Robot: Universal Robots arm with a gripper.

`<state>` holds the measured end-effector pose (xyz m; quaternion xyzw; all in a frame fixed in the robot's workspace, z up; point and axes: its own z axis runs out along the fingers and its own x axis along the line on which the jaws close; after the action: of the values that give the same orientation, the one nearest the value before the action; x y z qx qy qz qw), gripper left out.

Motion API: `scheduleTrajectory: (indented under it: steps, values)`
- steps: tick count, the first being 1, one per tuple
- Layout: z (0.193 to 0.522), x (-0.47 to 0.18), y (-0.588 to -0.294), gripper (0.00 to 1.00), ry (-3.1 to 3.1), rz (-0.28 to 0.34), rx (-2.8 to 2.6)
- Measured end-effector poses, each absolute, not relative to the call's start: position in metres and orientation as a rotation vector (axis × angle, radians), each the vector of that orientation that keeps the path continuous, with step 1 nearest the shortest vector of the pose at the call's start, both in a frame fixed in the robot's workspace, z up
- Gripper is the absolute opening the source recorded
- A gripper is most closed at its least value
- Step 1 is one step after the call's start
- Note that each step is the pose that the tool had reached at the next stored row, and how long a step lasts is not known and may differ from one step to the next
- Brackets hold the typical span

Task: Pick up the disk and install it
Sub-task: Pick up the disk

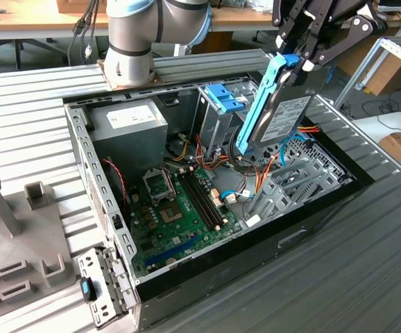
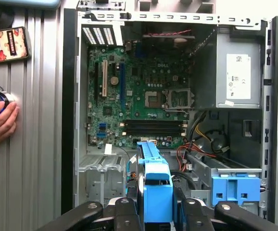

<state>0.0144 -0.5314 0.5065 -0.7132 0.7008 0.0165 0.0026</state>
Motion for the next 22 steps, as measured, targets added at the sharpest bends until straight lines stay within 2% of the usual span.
scheduleTrajectory:
  steps: [9, 15, 22]
  values:
    - [0.507, 0.015, -0.537, 0.36, 2.197, 0.053, -2.236]
    - [0.507, 0.014, -0.556, 0.36, 2.197, 0.054, -2.236]
    - [0.507, 0.014, -0.557, 0.36, 2.197, 0.054, -2.236]
